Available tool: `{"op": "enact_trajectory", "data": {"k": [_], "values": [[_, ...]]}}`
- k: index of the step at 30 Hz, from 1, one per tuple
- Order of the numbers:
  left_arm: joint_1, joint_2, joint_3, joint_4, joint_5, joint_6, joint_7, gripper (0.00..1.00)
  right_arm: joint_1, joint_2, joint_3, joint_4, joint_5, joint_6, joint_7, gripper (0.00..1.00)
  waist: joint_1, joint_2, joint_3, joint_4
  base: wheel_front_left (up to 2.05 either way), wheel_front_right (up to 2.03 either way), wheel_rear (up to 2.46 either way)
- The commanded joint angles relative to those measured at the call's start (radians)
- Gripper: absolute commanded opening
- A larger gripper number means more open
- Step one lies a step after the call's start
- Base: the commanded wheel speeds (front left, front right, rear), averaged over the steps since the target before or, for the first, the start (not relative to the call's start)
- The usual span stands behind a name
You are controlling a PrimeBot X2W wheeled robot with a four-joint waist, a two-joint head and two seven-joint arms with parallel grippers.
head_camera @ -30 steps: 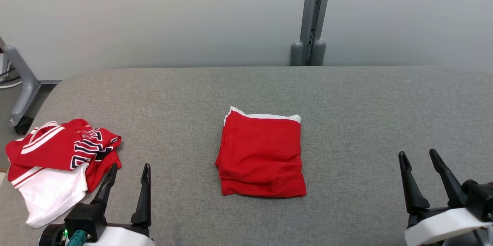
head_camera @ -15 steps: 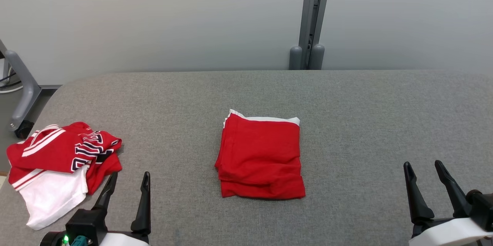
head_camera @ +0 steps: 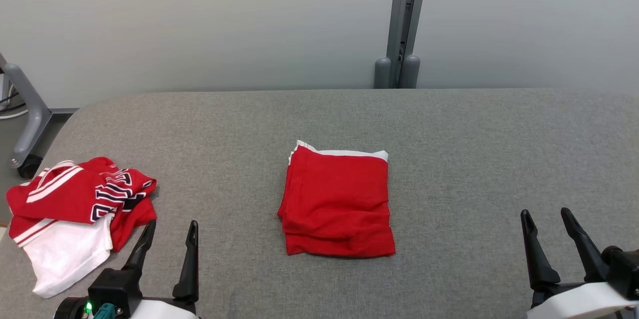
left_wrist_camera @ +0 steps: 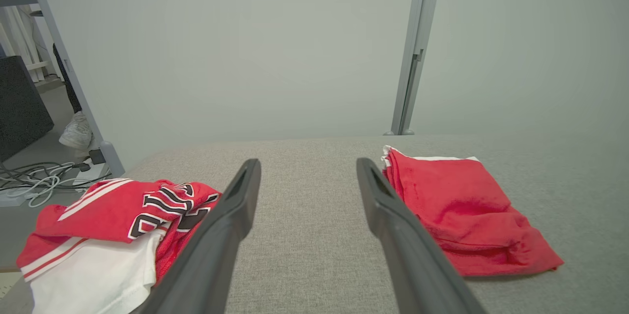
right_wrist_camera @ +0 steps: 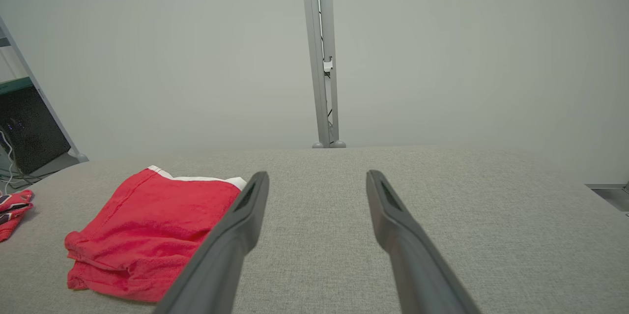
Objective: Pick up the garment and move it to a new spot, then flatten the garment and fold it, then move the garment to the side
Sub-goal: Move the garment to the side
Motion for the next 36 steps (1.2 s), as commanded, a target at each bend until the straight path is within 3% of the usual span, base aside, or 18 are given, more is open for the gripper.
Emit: {"op": "enact_trajectory", "data": {"k": [1,13,22,28,36], "values": [[-0.012,0.005,-0.001,-0.003,-0.001,0.005,-0.001,1.0,-0.007,-0.002,0.0,0.004,-0.002,0.0,0.002,1.0,0.0,-0.0001,0.001,0.001,0.0,0.0,0.0],[-0.03,0.007,-0.008,-0.004,-0.005,0.004,-0.006,1.0,-0.014,-0.001,-0.005,0.01,-0.004,0.0,-0.002,1.0,0.0,-0.0001,0.015,0.013,0.0,0.0,0.0],[-0.132,-0.026,-0.041,0.006,0.004,-0.027,-0.031,1.0,-0.091,-0.039,0.009,0.054,-0.013,0.0,0.012,1.0,0.0,-0.0001,0.112,0.107,0.0,0.0,0.0],[-0.217,-0.066,-0.061,0.055,0.003,-0.054,-0.068,1.0,-0.204,-0.067,0.084,0.161,0.014,0.0,0.013,1.0,0.0,-0.0001,0.198,0.187,0.0,0.0,0.0],[-0.268,-0.111,-0.056,0.117,-0.006,-0.075,-0.1,1.0,-0.334,-0.07,0.192,0.395,0.075,0.0,-0.019,1.0,0.0,-0.0001,0.26,0.249,0.0,0.0,0.0]]}}
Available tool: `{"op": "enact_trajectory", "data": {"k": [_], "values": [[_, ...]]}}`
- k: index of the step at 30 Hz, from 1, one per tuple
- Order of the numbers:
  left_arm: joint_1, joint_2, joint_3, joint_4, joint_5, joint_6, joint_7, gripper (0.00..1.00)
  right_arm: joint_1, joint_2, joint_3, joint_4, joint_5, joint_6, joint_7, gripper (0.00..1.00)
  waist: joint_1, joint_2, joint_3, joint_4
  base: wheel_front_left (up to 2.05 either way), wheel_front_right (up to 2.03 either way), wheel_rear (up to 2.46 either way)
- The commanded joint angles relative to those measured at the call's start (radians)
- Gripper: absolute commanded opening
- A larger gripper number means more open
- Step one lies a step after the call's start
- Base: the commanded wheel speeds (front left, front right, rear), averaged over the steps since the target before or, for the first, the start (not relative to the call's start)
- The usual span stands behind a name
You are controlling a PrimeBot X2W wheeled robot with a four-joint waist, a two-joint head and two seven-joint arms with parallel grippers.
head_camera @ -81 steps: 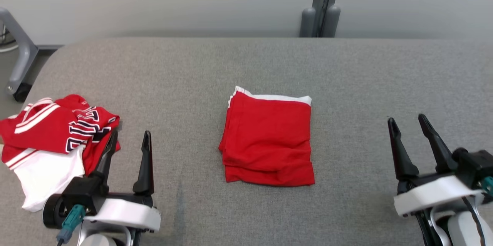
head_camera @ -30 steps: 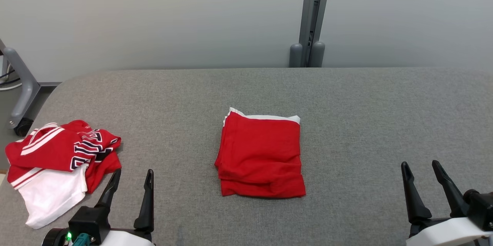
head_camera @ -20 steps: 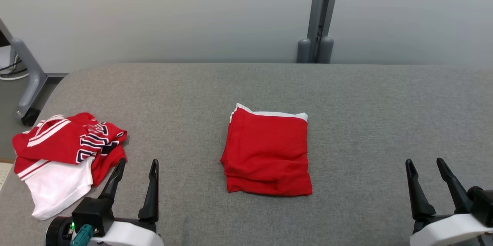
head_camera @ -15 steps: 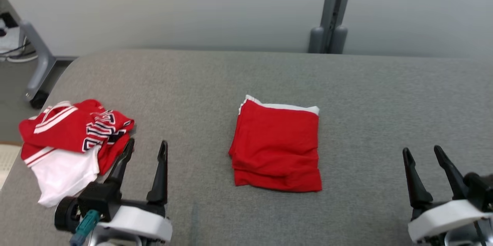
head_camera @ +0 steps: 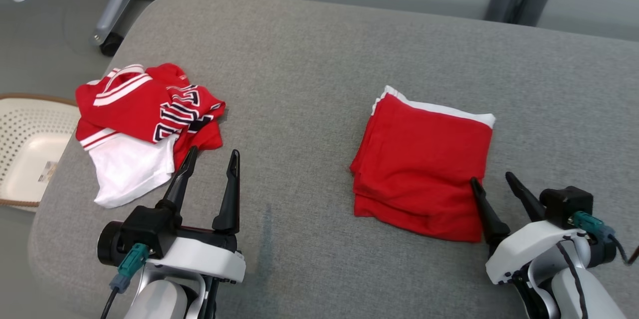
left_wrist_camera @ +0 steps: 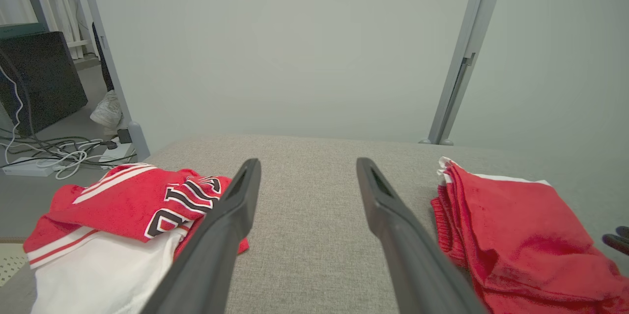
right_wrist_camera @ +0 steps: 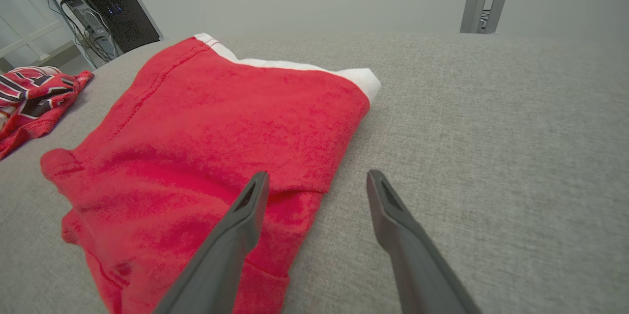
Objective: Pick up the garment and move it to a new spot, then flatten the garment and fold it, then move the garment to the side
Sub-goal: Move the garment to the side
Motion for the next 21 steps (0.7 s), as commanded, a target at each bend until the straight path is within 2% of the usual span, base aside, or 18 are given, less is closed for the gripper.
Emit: {"op": "enact_trajectory", "data": {"k": [1,6,7,9,13,21], "values": [[-0.022,-0.006,0.007,0.01,-0.001,-0.008,-0.008,1.0,-0.029,-0.006,0.018,0.045,0.011,0.0,-0.017,1.0,0.0,0.0,0.03,0.03,0.0,0.0,0.0],[-0.035,-0.017,0.019,0.026,0.008,-0.02,-0.014,1.0,-0.074,-0.008,0.072,0.169,0.047,0.0,-0.031,1.0,0.0,0.0,0.037,0.037,0.0,0.0,0.0],[-0.035,-0.019,0.022,0.027,0.01,-0.02,-0.014,1.0,-0.081,-0.008,0.082,0.19,0.056,0.0,-0.026,0.59,0.0,0.0,0.037,0.035,0.0,0.0,0.0],[-0.038,-0.021,0.027,0.03,0.014,-0.025,-0.015,1.0,-0.094,-0.006,0.103,0.222,0.073,0.0,-0.031,0.0,0.0,0.0,0.037,0.031,0.0,0.0,0.0],[-0.042,-0.027,0.039,0.024,0.024,-0.028,-0.015,1.0,-0.117,-0.015,0.133,0.253,0.092,0.0,-0.044,0.0,0.0,0.0,0.033,0.021,0.0,0.0,0.0],[-0.006,-0.019,0.077,0.003,0.053,-0.034,-0.015,1.0,-0.149,-0.059,0.2,0.254,0.116,0.0,-0.099,0.0,0.0,0.0,0.002,-0.094,0.0,0.0,0.0]]}}
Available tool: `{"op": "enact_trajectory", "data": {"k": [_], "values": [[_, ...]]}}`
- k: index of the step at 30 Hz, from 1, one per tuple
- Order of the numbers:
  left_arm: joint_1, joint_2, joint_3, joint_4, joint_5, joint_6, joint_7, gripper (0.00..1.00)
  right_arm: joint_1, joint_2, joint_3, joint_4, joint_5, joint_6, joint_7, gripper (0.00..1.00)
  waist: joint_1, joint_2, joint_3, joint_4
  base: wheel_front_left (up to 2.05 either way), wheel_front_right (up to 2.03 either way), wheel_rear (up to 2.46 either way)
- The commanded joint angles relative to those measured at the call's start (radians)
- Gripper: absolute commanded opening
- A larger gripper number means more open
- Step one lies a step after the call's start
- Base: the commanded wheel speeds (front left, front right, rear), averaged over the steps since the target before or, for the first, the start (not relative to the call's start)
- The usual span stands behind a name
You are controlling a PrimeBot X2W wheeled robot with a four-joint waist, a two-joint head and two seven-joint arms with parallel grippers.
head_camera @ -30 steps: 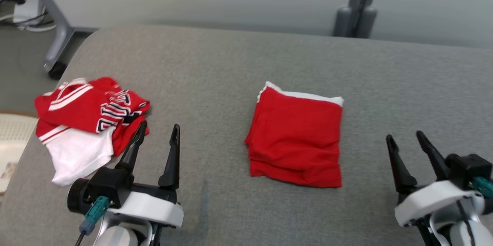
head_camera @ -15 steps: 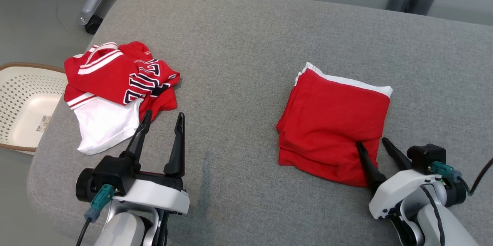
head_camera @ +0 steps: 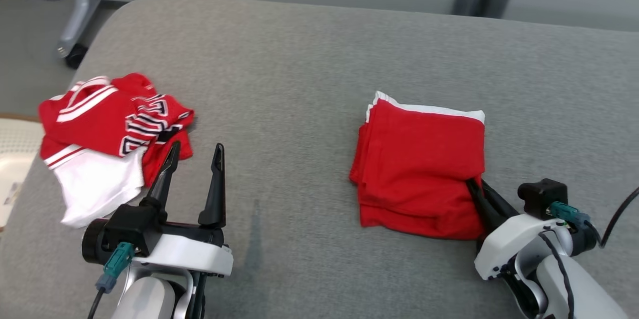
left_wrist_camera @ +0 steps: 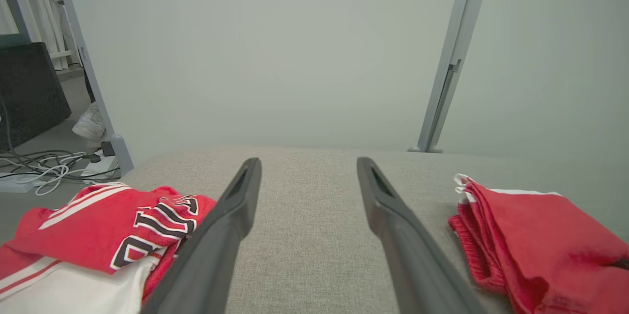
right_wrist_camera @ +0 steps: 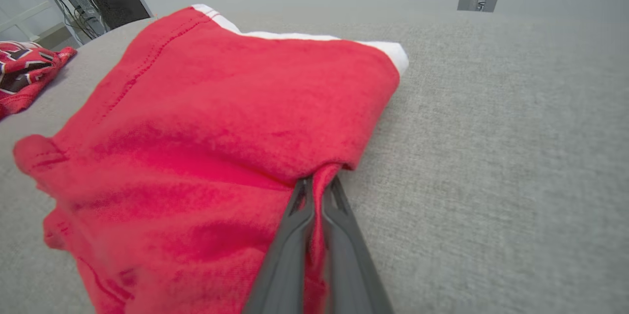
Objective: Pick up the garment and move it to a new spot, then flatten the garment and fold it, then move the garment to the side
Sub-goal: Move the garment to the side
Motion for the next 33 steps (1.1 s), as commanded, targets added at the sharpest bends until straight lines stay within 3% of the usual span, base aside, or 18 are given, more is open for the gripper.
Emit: {"op": "enact_trajectory", "data": {"k": [1,8,16,27,33], "values": [[-0.003,0.007,0.009,-0.008,0.008,-0.005,-0.004,1.0,0.002,-0.019,0.003,-0.003,0.007,0.0,-0.008,0.0,0.0,0.0,-0.013,-0.053,0.0,0.0,0.0],[-0.02,0.023,0.01,-0.036,0.028,-0.016,-0.004,1.0,-0.003,-0.102,0.015,-0.015,-0.008,0.0,0.007,0.0,0.0,0.0,0.016,-0.202,0.0,0.0,0.0],[-0.079,0.054,-0.009,-0.086,0.057,-0.028,0.012,1.0,-0.131,-0.21,0.07,0.013,0.002,0.0,0.001,0.0,0.0,0.0,0.121,-0.336,0.0,0.0,0.0],[-0.218,0.093,-0.049,-0.216,0.11,-0.057,0.075,1.0,-0.346,-0.444,-0.025,0.191,0.008,0.0,-0.063,0.0,0.0,0.0,0.299,-0.355,0.0,0.0,0.0],[-0.255,0.102,-0.065,-0.28,0.127,-0.061,0.096,1.0,-0.432,-0.496,-0.113,0.293,-0.006,0.0,-0.085,0.0,0.0,0.0,0.362,-0.347,0.0,0.0,0.0]]}}
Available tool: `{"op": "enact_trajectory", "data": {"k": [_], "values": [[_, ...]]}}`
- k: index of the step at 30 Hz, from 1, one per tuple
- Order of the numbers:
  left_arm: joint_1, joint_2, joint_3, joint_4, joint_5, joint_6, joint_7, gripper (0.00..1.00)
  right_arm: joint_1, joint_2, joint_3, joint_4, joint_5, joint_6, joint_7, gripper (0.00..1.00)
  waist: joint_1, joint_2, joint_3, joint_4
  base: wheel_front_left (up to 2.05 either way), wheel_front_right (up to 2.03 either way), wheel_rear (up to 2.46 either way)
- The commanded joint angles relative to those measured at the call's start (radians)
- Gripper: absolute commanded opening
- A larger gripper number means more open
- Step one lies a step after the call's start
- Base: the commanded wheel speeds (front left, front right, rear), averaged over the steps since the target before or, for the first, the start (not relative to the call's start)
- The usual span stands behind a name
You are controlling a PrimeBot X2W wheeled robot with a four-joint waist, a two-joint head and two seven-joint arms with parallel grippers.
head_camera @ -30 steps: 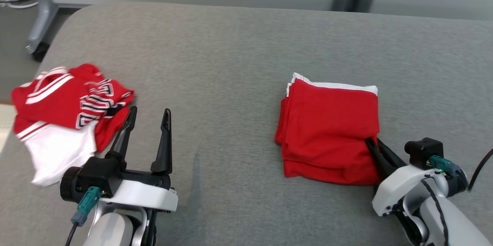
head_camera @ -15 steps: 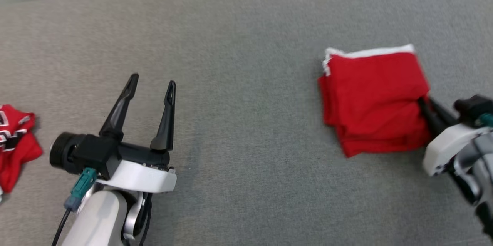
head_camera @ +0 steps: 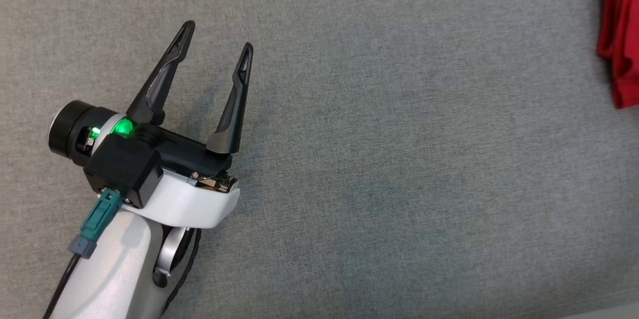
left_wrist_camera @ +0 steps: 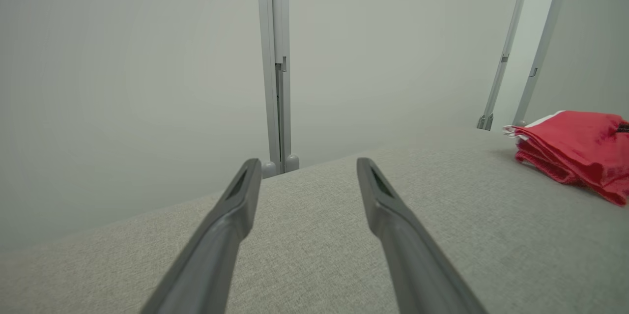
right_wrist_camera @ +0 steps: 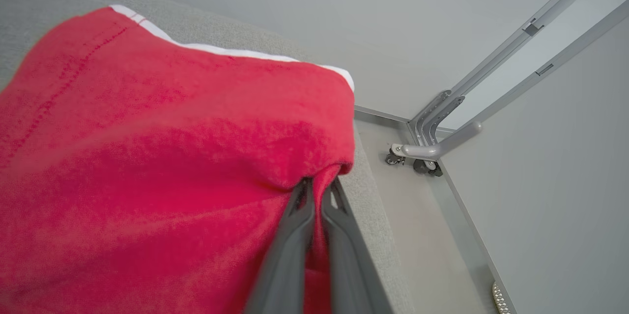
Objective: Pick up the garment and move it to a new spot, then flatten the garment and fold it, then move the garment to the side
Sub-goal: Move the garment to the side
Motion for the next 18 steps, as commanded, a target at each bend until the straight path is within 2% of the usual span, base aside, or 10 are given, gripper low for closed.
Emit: {"op": "enact_trajectory", "data": {"k": [1,7,8,9,10,13,18], "values": [[-0.021,0.006,0.001,-0.007,0.01,-0.001,0.0,1.0,-0.016,-0.003,-0.007,0.005,0.0,0.0,-0.009,0.0,0.0,0.0,0.023,0.003,0.0,0.0,0.0],[-0.047,0.024,-0.004,-0.045,0.021,-0.006,0.025,1.0,-0.089,0.011,-0.065,0.081,-0.016,0.0,-0.021,0.0,0.0,0.0,0.082,0.001,0.0,0.0,0.0],[-0.048,0.025,-0.006,-0.047,0.023,-0.007,0.028,1.0,-0.099,0.017,-0.077,0.089,-0.019,0.0,-0.022,0.44,0.0,0.0,0.087,0.001,0.0,0.0,0.0],[-0.049,0.027,-0.007,-0.047,0.024,-0.007,0.029,1.0,-0.103,0.022,-0.09,0.097,-0.025,0.0,-0.022,0.83,0.0,0.0,0.09,-0.001,0.0,0.0,0.0],[-0.051,0.028,-0.007,-0.048,0.024,-0.005,0.031,1.0,-0.106,0.029,-0.105,0.105,-0.027,0.0,-0.025,1.0,0.0,0.0,0.091,-0.003,0.0,0.0,0.0],[-0.047,0.029,-0.01,-0.039,0.019,-0.004,0.026,1.0,-0.102,0.049,-0.158,0.095,-0.033,0.0,-0.029,1.0,0.0,0.0,0.083,-0.011,0.0,0.0,0.0],[-0.01,0.026,-0.012,-0.001,0.003,0.002,0.013,1.0,-0.001,0.113,-0.261,0.016,-0.055,0.0,-0.027,1.0,0.0,0.0,0.017,-0.029,0.0,0.0,0.0]]}}
